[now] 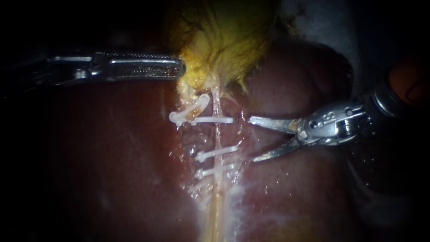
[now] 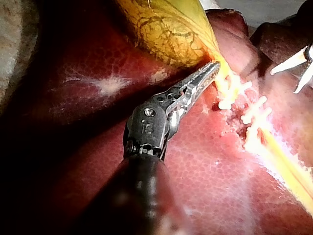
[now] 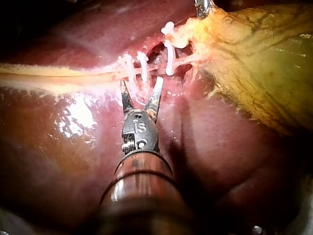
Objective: Go to the cutting position right tube
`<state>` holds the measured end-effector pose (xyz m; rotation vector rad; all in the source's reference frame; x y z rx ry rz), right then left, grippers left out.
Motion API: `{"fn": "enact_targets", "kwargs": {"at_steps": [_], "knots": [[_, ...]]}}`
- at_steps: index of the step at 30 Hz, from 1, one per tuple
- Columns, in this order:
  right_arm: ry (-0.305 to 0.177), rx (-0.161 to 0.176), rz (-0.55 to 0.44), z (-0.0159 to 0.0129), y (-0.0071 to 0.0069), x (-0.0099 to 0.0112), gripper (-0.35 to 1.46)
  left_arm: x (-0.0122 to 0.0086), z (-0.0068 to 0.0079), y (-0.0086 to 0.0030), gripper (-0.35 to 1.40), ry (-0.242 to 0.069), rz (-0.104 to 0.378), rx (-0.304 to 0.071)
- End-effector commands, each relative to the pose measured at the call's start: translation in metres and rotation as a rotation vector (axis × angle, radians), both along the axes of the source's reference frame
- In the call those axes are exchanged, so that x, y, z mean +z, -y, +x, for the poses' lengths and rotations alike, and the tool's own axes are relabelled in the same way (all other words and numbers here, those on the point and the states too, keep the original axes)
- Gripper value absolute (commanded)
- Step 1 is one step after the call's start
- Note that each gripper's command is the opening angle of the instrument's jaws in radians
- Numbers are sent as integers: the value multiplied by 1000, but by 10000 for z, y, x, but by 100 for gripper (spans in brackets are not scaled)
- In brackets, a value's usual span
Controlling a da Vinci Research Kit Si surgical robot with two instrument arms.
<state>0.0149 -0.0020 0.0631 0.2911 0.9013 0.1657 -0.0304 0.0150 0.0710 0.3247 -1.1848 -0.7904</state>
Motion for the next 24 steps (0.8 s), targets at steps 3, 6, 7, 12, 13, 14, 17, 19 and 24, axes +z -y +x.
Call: {"fn": "enact_targets", "kwargs": {"at_steps": [3, 6, 7, 12, 13, 14, 17, 19, 24], "knots": [[-1, -2, 2, 1, 0, 0, 145, -8, 6, -3, -35, 4, 5, 3], [-3, -3, 3, 1, 0, 0, 145, -22, 17, -10, -35, 5, 14, 8], [-2, -3, 4, 2, 0, 0, 145, -29, 24, -13, -35, 6, 14, -1], [-8, -9, 11, 5, 0, 0, 145, -53, 49, -25, -35, 10, 20, -38], [-10, -12, 14, 5, 0, 0, 145, -55, 52, -26, -35, 9, 21, -41], [-15, -17, 19, 7, -1, 1, 145, -56, 53, -26, -35, 8, 21, -41], [-32, -38, 41, 12, -3, 2, 145, -56, 53, -25, -35, 7, 21, -42], [-45, -46, 80, 16, -5, 4, 143, -55, 52, -25, -35, 7, 20, -43], [-53, -40, 207, 27, -13, 14, 136, -55, 52, -25, -35, 7, 20, -43]]}}
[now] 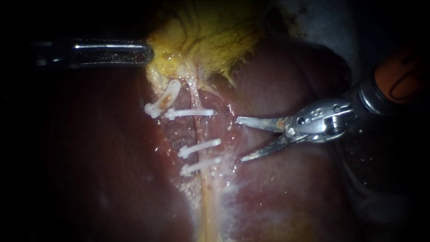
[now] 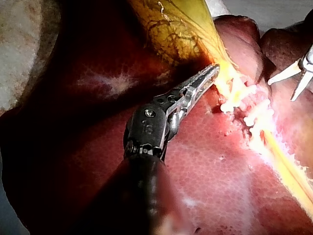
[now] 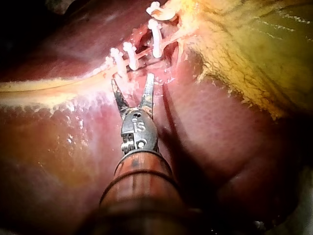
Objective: Go to the cutting position right tube
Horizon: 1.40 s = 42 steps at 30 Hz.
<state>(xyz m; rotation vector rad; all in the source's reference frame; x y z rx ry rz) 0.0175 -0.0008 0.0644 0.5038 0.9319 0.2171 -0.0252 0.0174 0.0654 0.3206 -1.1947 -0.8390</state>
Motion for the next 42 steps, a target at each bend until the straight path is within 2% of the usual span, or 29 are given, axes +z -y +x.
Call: {"fn": "enact_targets", "kwargs": {"at_steps": [1, 6, 12, 17, 22, 27, 34, 38, 42], "knots": [[-3, 0, 21, 1, -2, 3, 136, 0, 0, 0, -35, -1, 0, 0], [-26, 32, 147, 7, -8, 22, 133, 0, 0, 1, -35, -1, 0, -1], [-34, 29, 248, 18, -3, 52, 128, 0, 0, 1, -35, -1, -1, -1], [-72, 37, 335, 32, -4, 73, 128, 0, 0, 2, -35, -1, -1, -1], [-134, 45, 444, 51, -14, 86, 128, 0, 0, 2, -35, -1, -1, -1], [-158, 35, 506, 66, -18, 97, 126, 0, 0, 2, -35, -1, -1, -1], [-178, 5, 571, 76, -3, 111, 124, 0, -1, 3, -35, -2, -1, -2], [-215, -13, 611, 82, 0, 113, 124, 1, -2, 3, -35, -2, -2, -2], [-247, -9, 642, 88, -1, 113, 124, 1, -2, 3, -35, -2, -2, -2]]}}
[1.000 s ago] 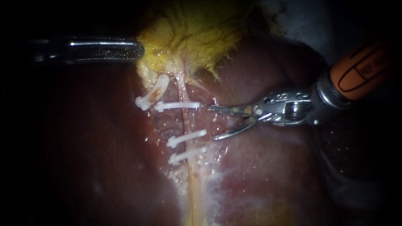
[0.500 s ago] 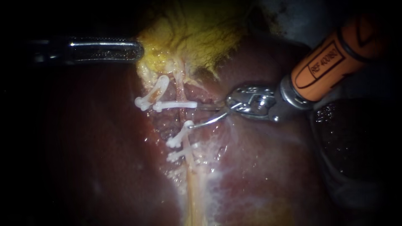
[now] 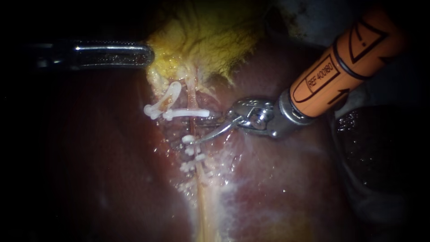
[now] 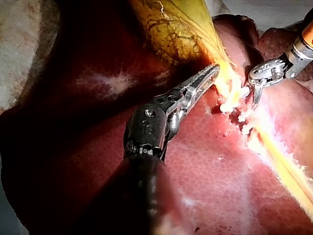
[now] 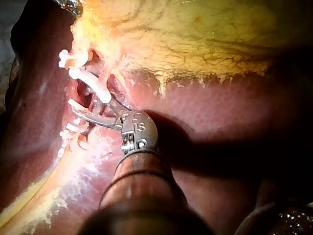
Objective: Go to the cutting position right tube
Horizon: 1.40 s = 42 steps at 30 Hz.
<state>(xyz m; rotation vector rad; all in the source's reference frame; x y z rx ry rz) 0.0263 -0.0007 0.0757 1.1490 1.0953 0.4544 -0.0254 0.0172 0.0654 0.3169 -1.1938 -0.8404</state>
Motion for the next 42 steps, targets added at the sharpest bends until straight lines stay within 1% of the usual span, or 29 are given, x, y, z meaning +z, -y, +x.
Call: {"fn": "enact_targets", "kwargs": {"at_steps": [1, 4, 8, 11, 15, 19, 23, 27, 34, 37, 39, 42], "knots": [[-3, 1, 1, 1, 0, 0, 124, 0, 0, 0, -35, 0, 0, 0], [-19, 2, 6, 5, -1, 0, 123, 0, 0, 0, -35, 0, 0, 0], [-43, 22, 24, 9, -1, 1, 123, 1, -1, 1, -35, 0, 0, 0], [-50, 26, 28, 13, -2, 1, 121, 1, -1, 1, -35, -1, -1, -1], [-75, 43, 41, 19, -2, 1, 118, 1, -1, 1, -35, -1, -1, -1], [-92, 45, 49, 24, -3, 1, 114, 1, -1, 1, -35, -1, -1, -1], [-111, 33, 56, 29, -2, 0, 109, 1, -1, 1, -35, -1, -1, -1], [-151, 17, 70, 32, 0, -2, 106, 1, -1, 1, -35, -1, -1, -1], [-218, -8, 98, 40, 8, -18, 101, 1, -1, 1, -35, -1, -1, -1], [-227, -25, 109, 43, 9, -25, 101, 1, -1, 1, -35, -1, -1, -1], [-235, -27, 107, 43, 9, -30, 101, 1, -1, 1, -35, -1, -1, -1], [-250, -22, 106, 43, 7, -37, 101, 1, -1, 1, -35, -1, -1, -1]]}}
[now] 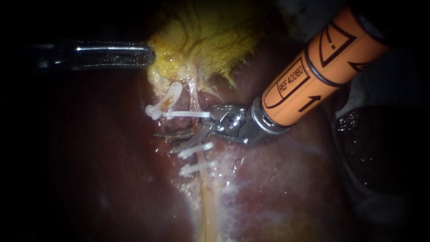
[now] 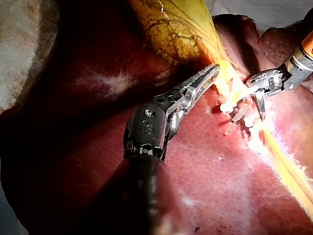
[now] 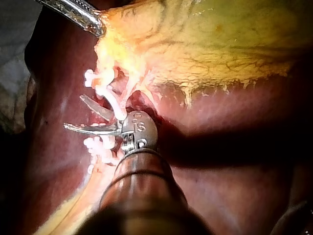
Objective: Go to the cutting position right tube
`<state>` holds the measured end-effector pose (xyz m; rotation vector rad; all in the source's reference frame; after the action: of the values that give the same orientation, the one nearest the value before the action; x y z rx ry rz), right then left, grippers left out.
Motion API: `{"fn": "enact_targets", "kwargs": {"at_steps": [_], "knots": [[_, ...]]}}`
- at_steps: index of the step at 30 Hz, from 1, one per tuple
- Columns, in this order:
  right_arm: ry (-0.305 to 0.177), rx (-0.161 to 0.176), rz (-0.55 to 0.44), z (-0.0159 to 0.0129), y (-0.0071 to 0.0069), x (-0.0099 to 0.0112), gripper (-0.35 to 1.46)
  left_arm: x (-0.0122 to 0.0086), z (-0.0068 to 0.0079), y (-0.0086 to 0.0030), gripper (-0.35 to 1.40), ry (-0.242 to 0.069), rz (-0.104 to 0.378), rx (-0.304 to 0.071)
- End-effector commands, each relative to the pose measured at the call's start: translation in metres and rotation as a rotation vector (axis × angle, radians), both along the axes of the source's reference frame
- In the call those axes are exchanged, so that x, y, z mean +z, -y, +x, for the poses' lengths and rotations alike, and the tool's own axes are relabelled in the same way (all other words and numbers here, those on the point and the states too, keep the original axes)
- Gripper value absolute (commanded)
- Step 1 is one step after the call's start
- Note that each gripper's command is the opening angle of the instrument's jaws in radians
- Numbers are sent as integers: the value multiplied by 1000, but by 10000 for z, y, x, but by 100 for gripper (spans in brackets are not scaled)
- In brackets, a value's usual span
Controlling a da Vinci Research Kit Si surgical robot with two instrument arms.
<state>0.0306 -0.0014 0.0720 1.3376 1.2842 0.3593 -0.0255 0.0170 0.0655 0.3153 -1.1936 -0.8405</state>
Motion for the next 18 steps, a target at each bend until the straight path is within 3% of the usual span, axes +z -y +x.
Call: {"fn": "enact_targets", "kwargs": {"at_steps": [1, 11, 18], "knots": [[-4, 5, 4, 0, -1, -3, 101, 0, 0, 0, -35, 0, 0, 0], [-36, 15, -3, 1, -8, -31, 101, 0, 0, 0, -35, 0, 0, 0], [-40, 17, -5, 1, -10, -37, 101, 0, 0, 0, -35, 0, 0, 0]]}}
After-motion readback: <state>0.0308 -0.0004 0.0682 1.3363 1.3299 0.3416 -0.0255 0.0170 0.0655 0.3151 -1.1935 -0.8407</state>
